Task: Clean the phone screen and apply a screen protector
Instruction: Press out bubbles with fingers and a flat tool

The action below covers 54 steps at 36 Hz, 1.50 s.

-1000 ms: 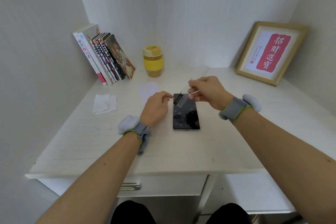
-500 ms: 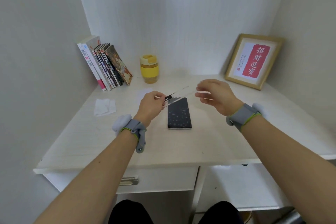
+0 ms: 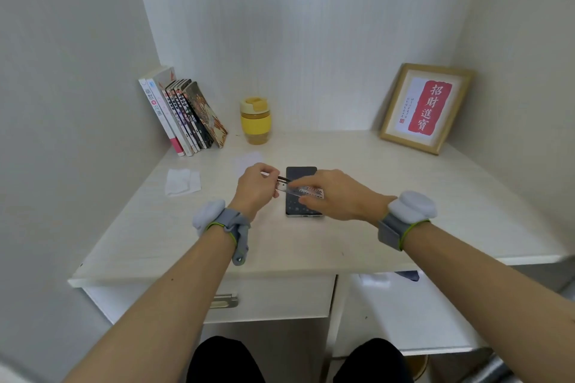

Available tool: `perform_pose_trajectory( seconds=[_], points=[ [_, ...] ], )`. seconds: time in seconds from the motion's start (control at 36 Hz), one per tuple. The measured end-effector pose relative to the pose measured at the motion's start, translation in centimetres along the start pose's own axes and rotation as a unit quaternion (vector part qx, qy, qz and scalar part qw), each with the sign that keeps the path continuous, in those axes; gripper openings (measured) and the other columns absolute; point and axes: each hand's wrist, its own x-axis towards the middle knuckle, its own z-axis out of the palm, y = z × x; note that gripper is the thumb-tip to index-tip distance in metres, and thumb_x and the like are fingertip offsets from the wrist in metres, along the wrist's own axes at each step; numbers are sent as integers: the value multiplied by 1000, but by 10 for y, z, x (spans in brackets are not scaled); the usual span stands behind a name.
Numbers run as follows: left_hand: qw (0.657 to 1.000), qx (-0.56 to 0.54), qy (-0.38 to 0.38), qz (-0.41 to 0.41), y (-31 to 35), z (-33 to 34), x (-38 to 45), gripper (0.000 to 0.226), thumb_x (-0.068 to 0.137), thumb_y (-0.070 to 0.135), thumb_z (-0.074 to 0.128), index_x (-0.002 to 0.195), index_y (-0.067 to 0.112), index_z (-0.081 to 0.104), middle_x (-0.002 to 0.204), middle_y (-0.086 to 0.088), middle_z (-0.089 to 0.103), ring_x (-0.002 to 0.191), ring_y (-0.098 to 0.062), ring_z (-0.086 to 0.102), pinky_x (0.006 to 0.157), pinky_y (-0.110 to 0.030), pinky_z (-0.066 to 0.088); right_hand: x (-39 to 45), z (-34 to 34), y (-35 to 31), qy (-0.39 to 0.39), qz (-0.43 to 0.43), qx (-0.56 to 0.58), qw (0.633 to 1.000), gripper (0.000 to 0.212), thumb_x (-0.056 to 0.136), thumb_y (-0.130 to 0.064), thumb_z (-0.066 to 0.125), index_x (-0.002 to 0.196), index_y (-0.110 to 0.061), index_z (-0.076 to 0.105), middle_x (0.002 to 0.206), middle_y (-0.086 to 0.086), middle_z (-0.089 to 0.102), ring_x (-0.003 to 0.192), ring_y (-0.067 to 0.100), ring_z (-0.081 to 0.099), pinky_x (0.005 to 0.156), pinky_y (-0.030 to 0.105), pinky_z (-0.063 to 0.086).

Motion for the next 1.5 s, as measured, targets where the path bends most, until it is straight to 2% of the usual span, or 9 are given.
perform_pose_trajectory(
  seconds=[0.14, 0.25, 0.39, 0.61, 0.75, 1.0, 1.17, 1.33, 1.5],
  points=[
    [992, 121, -14, 8, -11, 0, -15, 25, 96, 21, 48, 118, 11, 55, 107, -6, 63, 104, -28, 60, 91, -36, 49, -14, -1, -3, -56, 46, -71, 995, 34, 99, -28, 47, 130, -23, 62, 121, 7, 63, 106, 29, 57, 82, 32, 42],
    [987, 156, -48, 15, -22, 4, -32, 31, 91, 26, 59, 118, 11, 55, 96, 0, 58, 104, -22, 58, 92, -33, 46, -26, 0, -11, -80, 81, -89, 990, 33, 99, -28, 46, 123, -17, 64, 119, 11, 64, 84, 27, 58, 76, 30, 45],
    [986, 160, -18, 32, -31, 10, -40, 30, 88, 29, 62, 112, 11, 60, 104, -7, 65, 103, -26, 60, 95, -39, 48, -36, 4, -25, -74, 122, -71, 987, 35, 97, -24, 44, 121, -9, 64, 110, 14, 64, 50, 13, 41, 53, 26, 40],
    [977, 212, 7, 22, -29, 20, -38, 31, 88, 34, 58, 113, 16, 60, 111, -4, 64, 109, -27, 56, 97, -41, 44, -43, 4, -34, -59, 185, -32, 981, 35, 94, -23, 47, 122, -10, 63, 105, 13, 60, 49, 21, 52, 53, 32, 58],
    [977, 213, 4, 18, -32, 22, -36, 25, 88, 31, 57, 111, 22, 61, 112, 0, 64, 111, -25, 56, 99, -41, 42, -36, 9, -40, -67, 188, -24, 980, 34, 93, -26, 47, 121, -13, 62, 100, 9, 55, 52, 19, 47, 45, 28, 47],
    [984, 179, -9, -3, -27, 19, -34, 24, 86, 29, 61, 109, 22, 64, 111, 0, 68, 112, -25, 59, 102, -41, 42, -10, 24, -35, -61, 202, -44, 977, 25, 93, -24, 45, 105, -11, 62, 105, 15, 60, 74, 28, 47, 65, 31, 42],
    [982, 188, -23, -18, -27, 19, -29, 34, 86, 32, 63, 118, 21, 59, 114, 1, 67, 114, -25, 57, 104, -41, 40, -24, 4, -44, -106, 190, -50, 975, 24, 95, -24, 46, 109, -10, 60, 79, 4, 43, 52, 18, 39, 45, 26, 34],
    [982, 180, -46, -32, -25, 17, -27, 36, 85, 31, 63, 120, 25, 60, 113, 4, 69, 115, -24, 58, 105, -41, 40, -11, 7, -45, -109, 193, -64, 973, 17, 93, -21, 45, 100, -11, 56, 90, 8, 47, 54, 19, 41, 47, 26, 36],
    [983, 172, -47, -36, -27, 17, -25, 36, 82, 32, 67, 117, 24, 62, 113, 1, 69, 113, -25, 59, 104, -42, 42, -2, 16, -45, -95, 193, -56, 975, 29, 95, -23, 44, 115, -8, 58, 102, 12, 51, 72, 28, 46, 63, 32, 44]
  ],
)
